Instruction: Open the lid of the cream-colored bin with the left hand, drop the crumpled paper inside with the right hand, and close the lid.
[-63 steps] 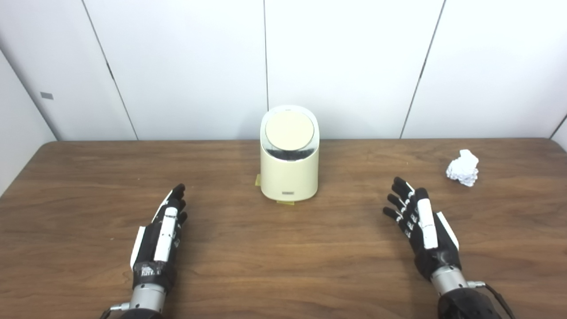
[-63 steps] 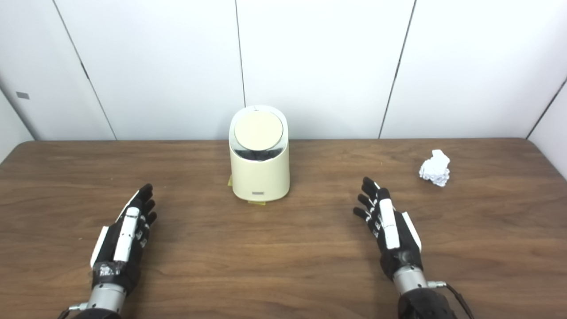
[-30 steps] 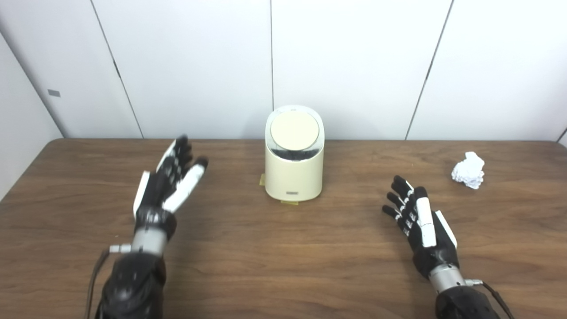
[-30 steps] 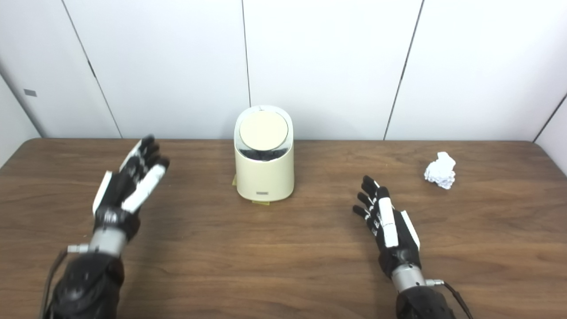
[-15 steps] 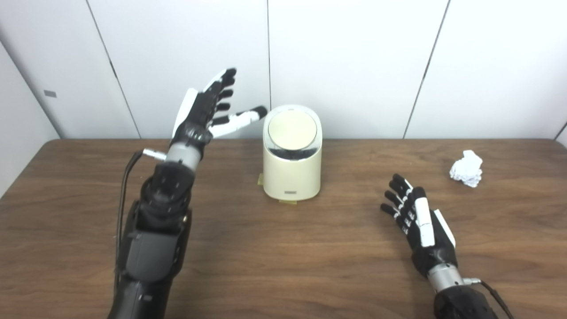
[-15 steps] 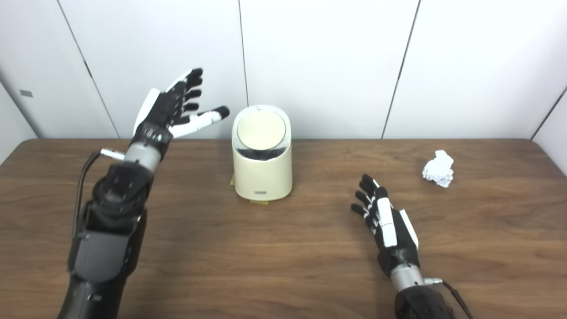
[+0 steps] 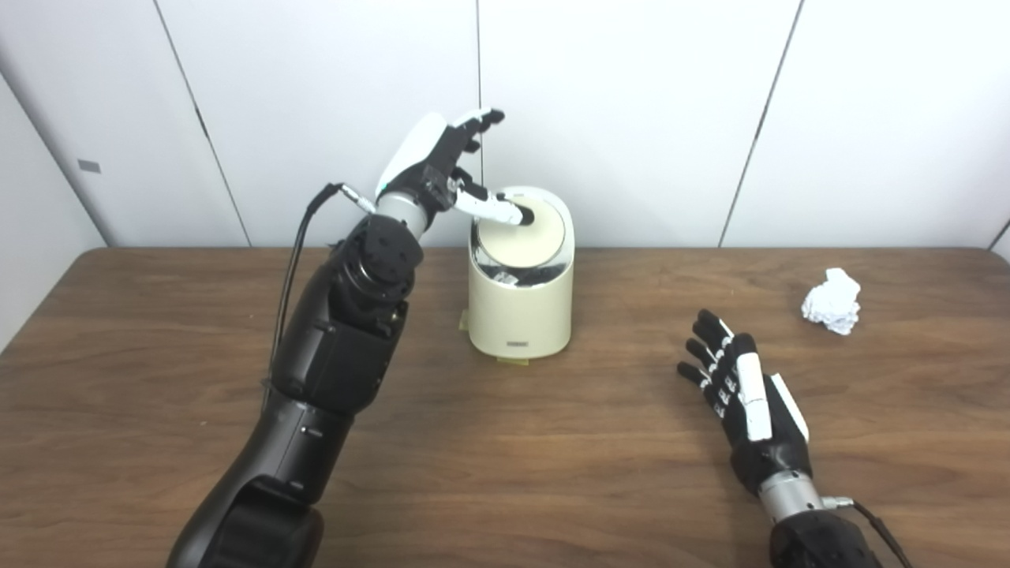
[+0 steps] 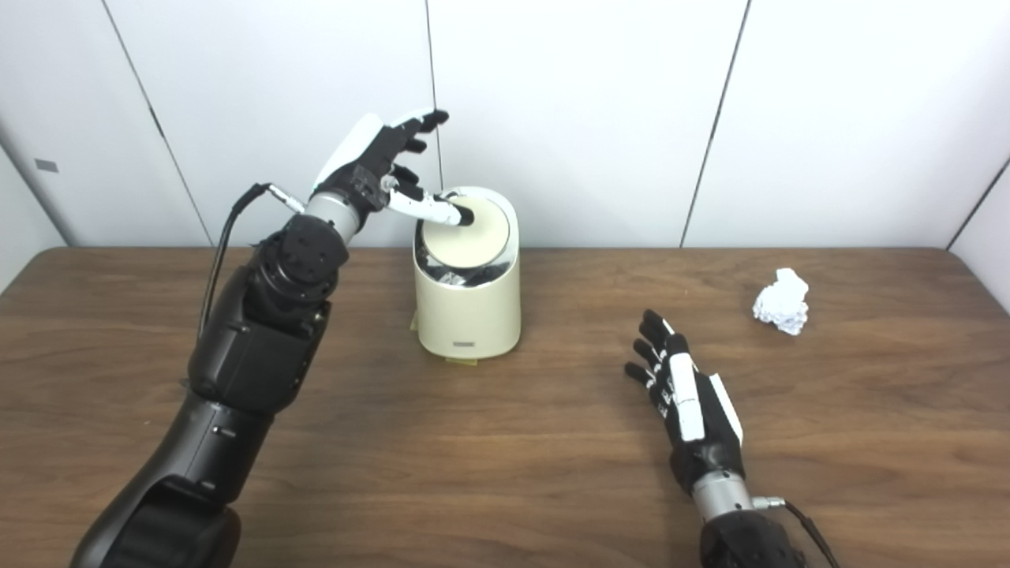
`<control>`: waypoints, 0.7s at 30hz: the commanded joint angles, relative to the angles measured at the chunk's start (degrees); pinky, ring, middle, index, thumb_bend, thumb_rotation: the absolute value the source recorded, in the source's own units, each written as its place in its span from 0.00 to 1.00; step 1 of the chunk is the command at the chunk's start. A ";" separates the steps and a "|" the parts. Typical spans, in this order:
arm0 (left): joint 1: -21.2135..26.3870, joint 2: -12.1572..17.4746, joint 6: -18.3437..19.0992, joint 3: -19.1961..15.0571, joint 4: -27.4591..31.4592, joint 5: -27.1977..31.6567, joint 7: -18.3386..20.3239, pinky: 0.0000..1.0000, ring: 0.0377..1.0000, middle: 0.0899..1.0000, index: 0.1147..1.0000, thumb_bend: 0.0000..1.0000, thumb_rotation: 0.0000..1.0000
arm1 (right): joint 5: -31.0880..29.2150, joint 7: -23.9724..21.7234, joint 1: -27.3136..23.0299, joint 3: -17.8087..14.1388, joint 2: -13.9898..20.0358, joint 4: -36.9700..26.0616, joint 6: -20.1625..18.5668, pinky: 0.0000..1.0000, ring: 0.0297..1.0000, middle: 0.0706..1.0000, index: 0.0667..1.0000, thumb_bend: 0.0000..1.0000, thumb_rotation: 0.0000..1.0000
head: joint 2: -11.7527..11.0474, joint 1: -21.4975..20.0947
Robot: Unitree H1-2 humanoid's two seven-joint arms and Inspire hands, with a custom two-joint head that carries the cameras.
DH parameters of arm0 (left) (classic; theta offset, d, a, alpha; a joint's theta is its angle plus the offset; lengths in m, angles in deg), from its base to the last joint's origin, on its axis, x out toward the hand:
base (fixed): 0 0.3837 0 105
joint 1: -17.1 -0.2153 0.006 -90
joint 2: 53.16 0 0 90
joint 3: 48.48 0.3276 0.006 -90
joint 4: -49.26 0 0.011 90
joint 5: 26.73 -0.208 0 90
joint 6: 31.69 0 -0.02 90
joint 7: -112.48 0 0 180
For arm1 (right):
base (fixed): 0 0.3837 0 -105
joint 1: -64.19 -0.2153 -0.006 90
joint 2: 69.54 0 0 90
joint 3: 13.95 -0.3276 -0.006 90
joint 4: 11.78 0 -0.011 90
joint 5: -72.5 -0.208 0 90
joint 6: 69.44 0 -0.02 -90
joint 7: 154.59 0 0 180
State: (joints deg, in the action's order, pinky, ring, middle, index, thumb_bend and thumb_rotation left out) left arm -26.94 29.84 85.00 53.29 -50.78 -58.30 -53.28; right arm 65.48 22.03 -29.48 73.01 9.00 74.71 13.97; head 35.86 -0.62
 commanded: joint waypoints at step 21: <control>3.26 5.42 -10.78 14.14 -5.42 -14.26 -6.77 0.84 0.91 0.91 0.93 0.90 0.00 | 0.55 0.50 -1.57 0.16 -0.80 -2.85 -0.37 0.94 0.95 0.95 0.93 0.66 1.00 | 1.41 0.26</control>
State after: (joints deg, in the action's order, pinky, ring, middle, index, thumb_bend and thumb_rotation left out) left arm -26.11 34.49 75.45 66.84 -55.24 -70.60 -59.09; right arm 66.18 22.54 -29.32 73.16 8.30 73.62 12.68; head 37.26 -0.35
